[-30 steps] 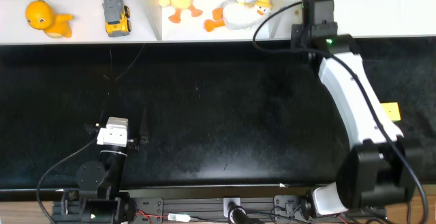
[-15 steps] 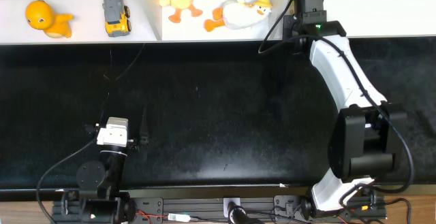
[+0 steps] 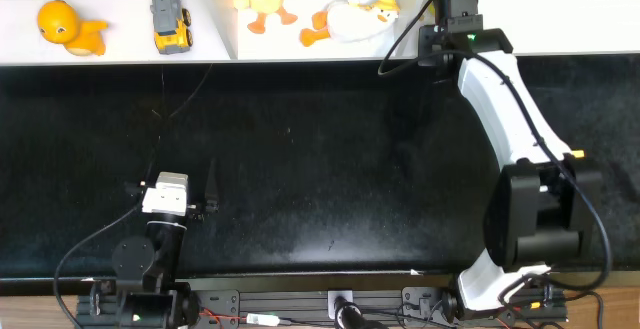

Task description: Store Toys

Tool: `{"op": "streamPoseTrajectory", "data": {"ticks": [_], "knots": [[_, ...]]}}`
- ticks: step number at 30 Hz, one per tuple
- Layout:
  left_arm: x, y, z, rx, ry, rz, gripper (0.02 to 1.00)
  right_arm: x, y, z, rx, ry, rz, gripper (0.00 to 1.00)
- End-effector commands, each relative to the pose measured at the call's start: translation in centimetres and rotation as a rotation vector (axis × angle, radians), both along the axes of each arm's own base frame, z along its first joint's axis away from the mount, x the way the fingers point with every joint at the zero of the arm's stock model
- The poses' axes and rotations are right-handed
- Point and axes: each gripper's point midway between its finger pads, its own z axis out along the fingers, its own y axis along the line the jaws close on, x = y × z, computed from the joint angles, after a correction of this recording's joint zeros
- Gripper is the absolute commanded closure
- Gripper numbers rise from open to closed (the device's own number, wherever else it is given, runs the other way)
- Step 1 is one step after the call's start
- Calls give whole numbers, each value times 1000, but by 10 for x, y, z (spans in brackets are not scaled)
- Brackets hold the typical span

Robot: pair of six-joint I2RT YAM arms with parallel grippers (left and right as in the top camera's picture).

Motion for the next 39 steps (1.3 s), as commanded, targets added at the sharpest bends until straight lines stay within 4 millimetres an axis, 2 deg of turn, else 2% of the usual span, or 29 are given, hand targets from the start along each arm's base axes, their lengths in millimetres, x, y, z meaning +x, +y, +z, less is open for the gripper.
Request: {"op": "streamPoseTrajectory", "data": {"ticks": [1,3,7,8,10,11,15,18,22,33,36,39], "knots": [[-1,-5,2,-13,-7,-22,23,-30,-3,32,-17,-61,8,531],[-1,-5,2,-13,-7,-22,23,-58,-6,29,-21,-57,7,511],[-1,-5,2,-13,-7,-22,23,-121,-14,28,-19,-61,6,389],[-1,-5,2,-13,-7,-22,23,-135,-16,30,-13,-68,-2,327],[-1,-5,2,-13,-7,-22,23,-161,-20,36,-6,-80,-10,62],[-1,-5,2,-13,-7,-22,23,-172,-22,38,-7,-81,-10,3],[-1,-5,2,-13,-7,-22,23,-202,-25,41,-8,-64,-9,5],[-1,-5,2,-13,-7,-22,20,-211,-26,43,-6,-62,-8,3],[-1,-5,2,-13,-7,-22,23,-214,-26,55,1,-113,-8,5],[-1,-5,2,-13,-7,-22,23,-214,-28,55,0,-110,-13,5],[-1,-5,2,-13,-7,-22,23,-202,-26,65,9,-173,-13,3],[-1,-5,2,-13,-7,-22,23,-199,-26,67,10,-188,-14,3]]}}
